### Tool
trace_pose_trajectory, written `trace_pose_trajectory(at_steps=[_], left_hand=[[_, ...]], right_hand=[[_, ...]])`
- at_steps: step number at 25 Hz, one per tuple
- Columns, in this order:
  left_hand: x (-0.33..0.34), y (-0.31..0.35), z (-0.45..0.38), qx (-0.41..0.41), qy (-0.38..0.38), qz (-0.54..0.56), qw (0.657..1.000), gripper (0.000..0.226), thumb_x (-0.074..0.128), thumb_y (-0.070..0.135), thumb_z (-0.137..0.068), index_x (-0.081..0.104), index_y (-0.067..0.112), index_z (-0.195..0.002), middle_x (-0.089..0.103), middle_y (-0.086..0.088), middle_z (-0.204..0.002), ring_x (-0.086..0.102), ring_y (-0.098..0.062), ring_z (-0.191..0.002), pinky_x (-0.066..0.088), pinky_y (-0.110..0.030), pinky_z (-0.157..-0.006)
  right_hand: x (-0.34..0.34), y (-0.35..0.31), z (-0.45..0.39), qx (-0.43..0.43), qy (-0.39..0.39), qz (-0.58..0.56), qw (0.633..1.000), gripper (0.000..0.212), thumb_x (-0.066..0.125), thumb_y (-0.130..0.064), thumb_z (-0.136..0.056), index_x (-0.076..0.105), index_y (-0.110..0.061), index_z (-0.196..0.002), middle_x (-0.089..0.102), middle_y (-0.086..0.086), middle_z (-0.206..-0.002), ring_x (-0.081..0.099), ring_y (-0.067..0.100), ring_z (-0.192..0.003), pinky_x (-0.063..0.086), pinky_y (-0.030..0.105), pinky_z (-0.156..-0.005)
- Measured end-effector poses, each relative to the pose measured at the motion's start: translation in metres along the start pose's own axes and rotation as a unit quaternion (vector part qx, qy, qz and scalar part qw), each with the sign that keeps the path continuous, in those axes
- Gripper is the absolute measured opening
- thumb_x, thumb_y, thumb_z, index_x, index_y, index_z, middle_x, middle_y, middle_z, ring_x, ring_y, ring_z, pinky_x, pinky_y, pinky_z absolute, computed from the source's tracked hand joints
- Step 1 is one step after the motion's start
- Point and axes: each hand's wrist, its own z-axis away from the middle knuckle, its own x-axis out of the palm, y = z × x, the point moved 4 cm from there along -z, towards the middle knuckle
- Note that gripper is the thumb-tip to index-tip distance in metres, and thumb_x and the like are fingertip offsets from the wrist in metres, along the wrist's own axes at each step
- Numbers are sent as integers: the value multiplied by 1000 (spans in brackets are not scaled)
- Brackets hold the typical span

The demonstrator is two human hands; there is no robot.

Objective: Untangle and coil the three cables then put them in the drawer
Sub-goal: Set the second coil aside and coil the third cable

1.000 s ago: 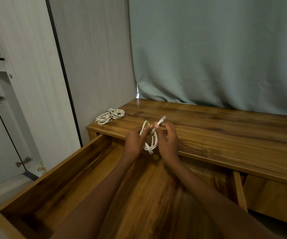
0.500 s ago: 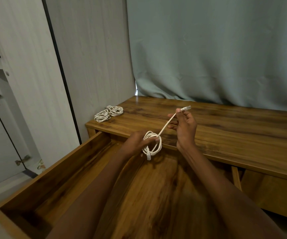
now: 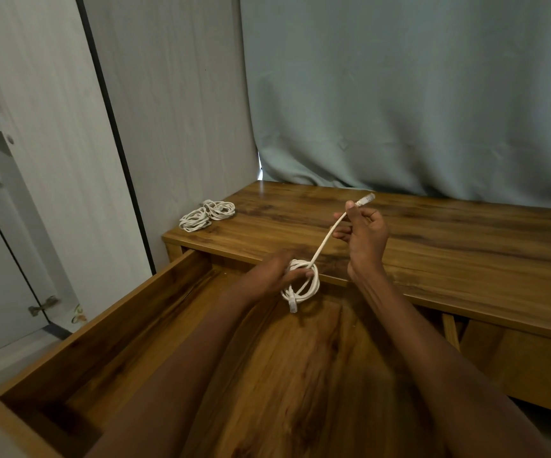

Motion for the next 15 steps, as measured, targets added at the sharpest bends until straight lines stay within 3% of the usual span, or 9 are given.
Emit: trace_pose_trajectory(at_steps=[2,4,7,9,11,15], left_hand=[[6,14,0,46,-10,-7,999,25,55,44,-99,59,21,-106,63,10,-87,58,-4,-77,43,-17,-63],[11,25,-1,83,-10,-3,996,32,51,45,-101,65,16,-108,69,1,-92,63,-10,-81,47,-23,-70],[11,28,1,110,10,29,993,26,49,40,-103,66,21,-101,68,7,-86,63,-4,-76,48,-23,-68],[7,25,2,106,19,41,993,23,48,37,-104,66,22,-101,64,12,-81,60,4,-72,44,-14,-65],[3,22,1,98,26,48,994,27,47,34,-105,67,16,-103,63,11,-81,58,6,-70,42,-10,-64],[-7,16,3,75,43,70,994,21,48,34,-104,66,31,-92,65,13,-75,60,7,-66,42,-12,-61]], right_hand=[[-7,3,-7,18,21,5,1000,20,69,-20,-95,58,-5,-102,75,13,-84,68,16,-56,52,25,-48],[-12,9,-12,50,24,16,998,29,69,-17,-95,58,0,-116,74,13,-86,68,13,-56,51,24,-47],[-12,21,-12,96,-7,29,995,47,71,-14,-93,47,-13,-134,73,19,-92,67,15,-56,51,25,-46],[-9,23,-8,88,-26,69,993,46,69,-17,-95,45,-25,-132,74,16,-90,64,18,-52,52,27,-45],[-4,22,-5,45,-61,151,986,25,62,-24,-100,57,-25,-124,76,11,-90,63,20,-51,50,27,-45],[7,31,-2,-1,-176,337,925,25,49,-28,-104,69,-27,-120,72,1,-100,69,19,-68,56,37,-61]])
